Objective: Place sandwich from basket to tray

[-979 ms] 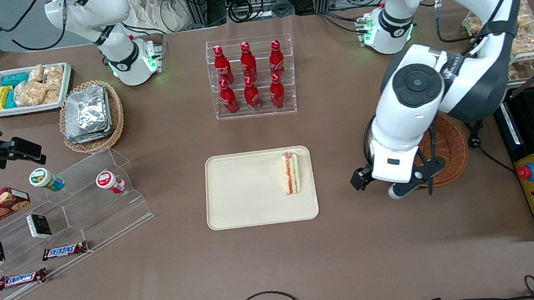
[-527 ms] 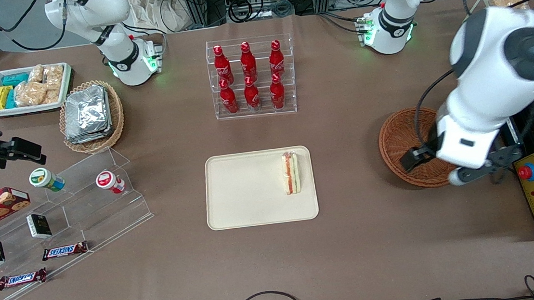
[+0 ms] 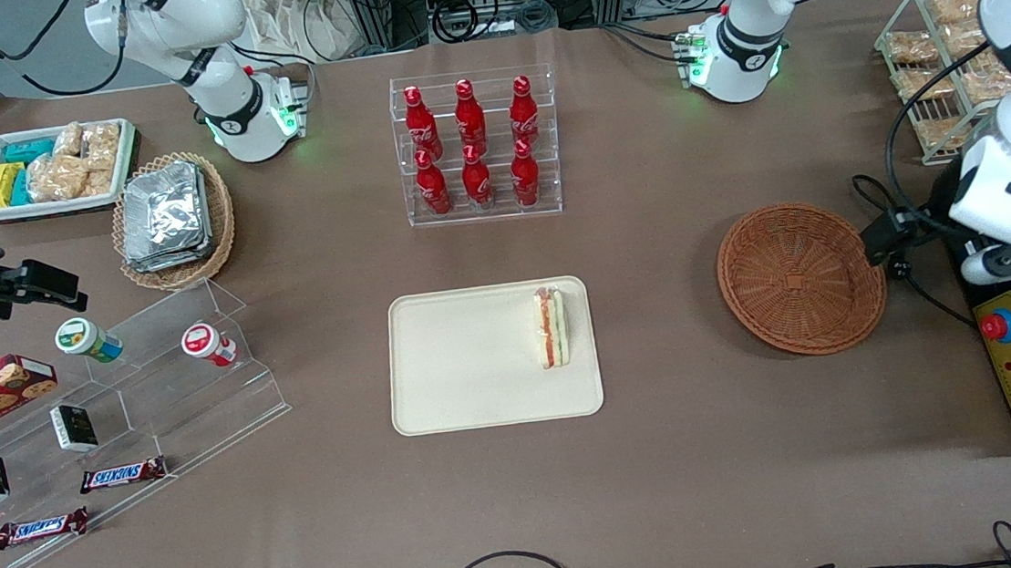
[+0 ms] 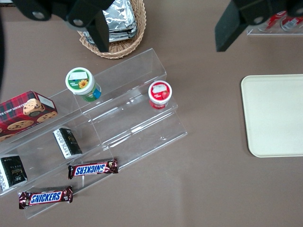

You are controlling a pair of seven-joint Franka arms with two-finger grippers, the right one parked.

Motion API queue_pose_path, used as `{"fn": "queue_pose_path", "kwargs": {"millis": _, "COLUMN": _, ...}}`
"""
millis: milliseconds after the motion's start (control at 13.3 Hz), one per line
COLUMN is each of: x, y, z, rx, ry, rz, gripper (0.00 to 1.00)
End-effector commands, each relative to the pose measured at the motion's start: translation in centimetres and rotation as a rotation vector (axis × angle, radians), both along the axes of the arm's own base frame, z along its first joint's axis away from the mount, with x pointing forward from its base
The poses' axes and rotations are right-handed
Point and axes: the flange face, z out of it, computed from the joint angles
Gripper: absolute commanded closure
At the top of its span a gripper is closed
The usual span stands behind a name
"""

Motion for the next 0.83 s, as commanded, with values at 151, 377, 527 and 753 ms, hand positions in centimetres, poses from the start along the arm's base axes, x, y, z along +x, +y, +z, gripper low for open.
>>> {"fn": "queue_pose_path", "kwargs": {"millis": 151, "x": -4.6, "y": 3.1, "z": 3.0, "rx": 0.01, "ry": 0.037, "rz": -0.111, "gripper": 0.0}}
{"fn": "queue_pose_path", "kwargs": {"millis": 377, "x": -5.9, "y": 3.0, "z": 3.9, "rx": -0.007, "ry": 0.06, "rz": -0.119, "gripper": 0.0}}
{"fn": "queue_pose_path", "kwargs": {"millis": 527, "x": -6.8, "y": 2.3, "z": 4.7, "rx": -0.004, "ry": 0.063, "rz": -0.13, "gripper": 0.0}}
{"fn": "queue_pose_path", "kwargs": {"millis": 753, "x": -7.4, "y": 2.2, "z": 4.9, "rx": -0.004, "ry": 0.061, "rz": -0.122, "gripper": 0.0}}
